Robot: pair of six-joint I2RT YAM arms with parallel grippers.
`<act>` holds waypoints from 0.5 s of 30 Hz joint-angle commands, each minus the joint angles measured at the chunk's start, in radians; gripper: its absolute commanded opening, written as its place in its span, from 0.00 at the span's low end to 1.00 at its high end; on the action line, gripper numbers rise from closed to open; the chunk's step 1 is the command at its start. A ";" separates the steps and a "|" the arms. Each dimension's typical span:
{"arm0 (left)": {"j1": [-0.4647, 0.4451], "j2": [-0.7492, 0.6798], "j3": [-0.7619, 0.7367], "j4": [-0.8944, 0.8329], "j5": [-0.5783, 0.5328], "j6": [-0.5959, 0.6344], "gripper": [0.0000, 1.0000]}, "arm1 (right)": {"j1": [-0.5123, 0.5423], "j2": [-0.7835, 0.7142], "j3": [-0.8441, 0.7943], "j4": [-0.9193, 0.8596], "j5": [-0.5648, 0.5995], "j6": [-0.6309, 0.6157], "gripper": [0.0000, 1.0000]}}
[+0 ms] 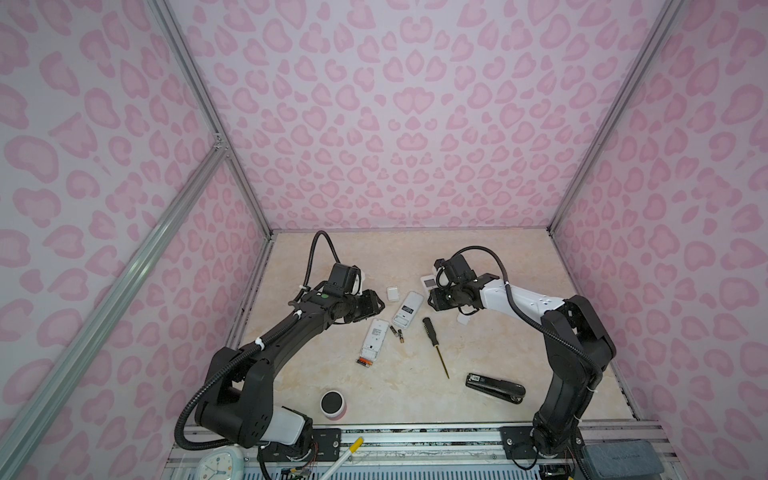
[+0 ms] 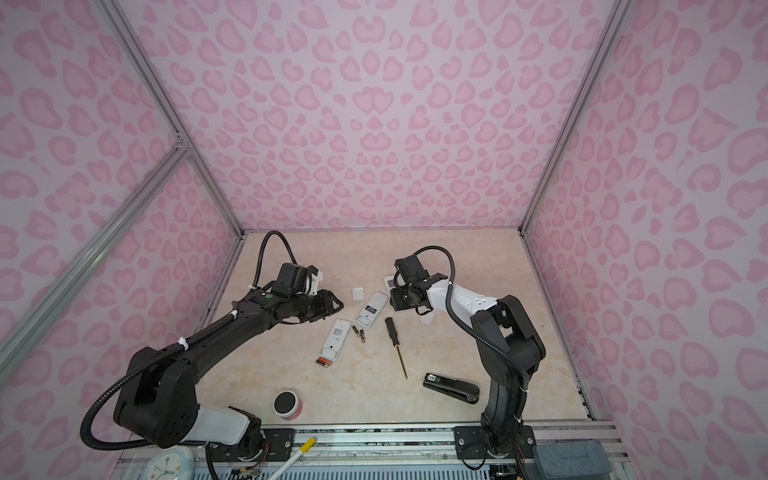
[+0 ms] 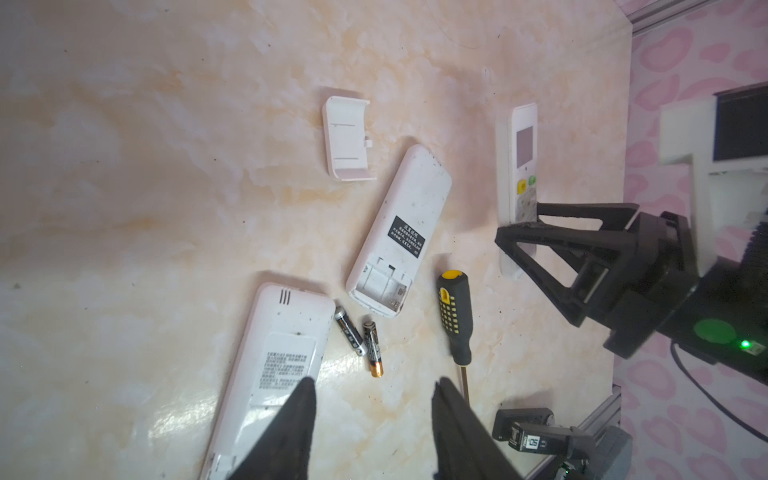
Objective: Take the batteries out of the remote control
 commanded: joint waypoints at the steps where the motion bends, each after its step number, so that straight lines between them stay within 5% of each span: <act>1: 0.001 -0.046 -0.015 0.060 0.019 -0.025 0.50 | 0.025 -0.048 -0.020 0.044 0.010 0.019 0.21; 15: -0.014 -0.061 0.031 0.234 0.184 -0.125 0.56 | 0.257 -0.224 -0.034 0.069 -0.013 0.039 0.20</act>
